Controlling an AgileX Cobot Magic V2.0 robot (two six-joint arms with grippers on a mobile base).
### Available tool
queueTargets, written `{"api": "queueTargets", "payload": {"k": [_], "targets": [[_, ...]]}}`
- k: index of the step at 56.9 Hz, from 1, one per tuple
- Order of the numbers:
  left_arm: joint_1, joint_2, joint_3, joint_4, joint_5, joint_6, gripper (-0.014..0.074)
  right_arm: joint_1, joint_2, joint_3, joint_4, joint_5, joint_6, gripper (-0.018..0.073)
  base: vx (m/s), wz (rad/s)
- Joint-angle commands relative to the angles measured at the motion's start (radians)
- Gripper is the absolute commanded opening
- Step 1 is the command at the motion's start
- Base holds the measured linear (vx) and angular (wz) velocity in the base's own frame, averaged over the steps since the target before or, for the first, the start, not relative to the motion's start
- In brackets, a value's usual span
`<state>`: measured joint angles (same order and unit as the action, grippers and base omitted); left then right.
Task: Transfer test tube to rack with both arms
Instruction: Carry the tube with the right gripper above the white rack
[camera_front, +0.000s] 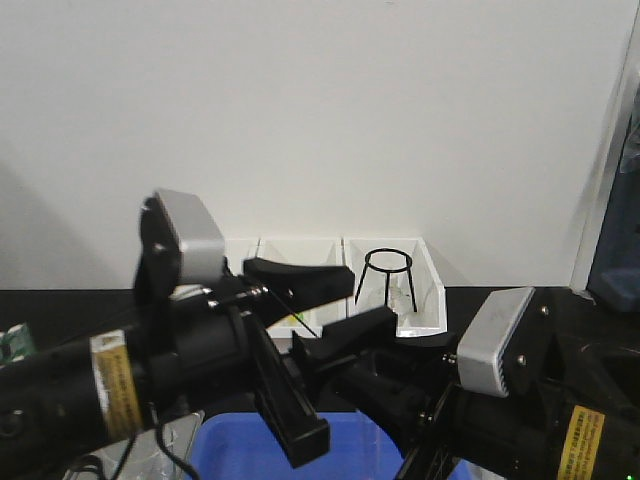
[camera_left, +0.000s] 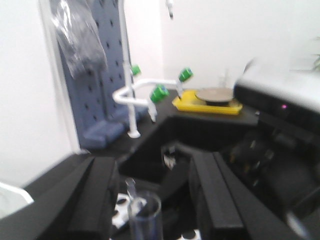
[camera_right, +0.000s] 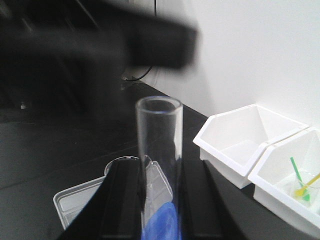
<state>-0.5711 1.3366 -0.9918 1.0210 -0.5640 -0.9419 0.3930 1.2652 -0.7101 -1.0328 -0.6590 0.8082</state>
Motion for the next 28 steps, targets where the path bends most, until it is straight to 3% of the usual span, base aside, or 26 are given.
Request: {"api": "queueTargets", "payload": {"k": [1, 7, 15, 21, 28], "targets": [[-0.004, -0.125, -0.032, -0.049, 0.07, 0.007, 0.0427, -0.033, -0.024, -0.035, 0.054, -0.053, -0.037, -0.0011, 0.0, 0.0], [-0.004, -0.225, -0.031, -0.026, 0.232, 0.007, 0.0309, -0.119, -0.024, -0.016, 0.108, -0.065, -0.073, -0.0011, 0.0, 0.0], [-0.004, -0.356, -0.014, 0.011, 0.421, 0.005, -0.0002, -0.302, -0.024, 0.07, 0.254, -0.19, -0.185, -0.0008, 0.0, 0.0], [-0.004, -0.423, 0.003, 0.01, 0.52, 0.004, -0.0009, -0.43, -0.024, 0.135, 0.359, -0.308, -0.325, -0.0008, 0.0, 0.0], [-0.004, -0.46, 0.018, 0.01, 0.589, 0.001, -0.0008, -0.48, -0.024, 0.181, 0.465, -0.354, -0.438, -0.0008, 0.0, 0.0]]}}
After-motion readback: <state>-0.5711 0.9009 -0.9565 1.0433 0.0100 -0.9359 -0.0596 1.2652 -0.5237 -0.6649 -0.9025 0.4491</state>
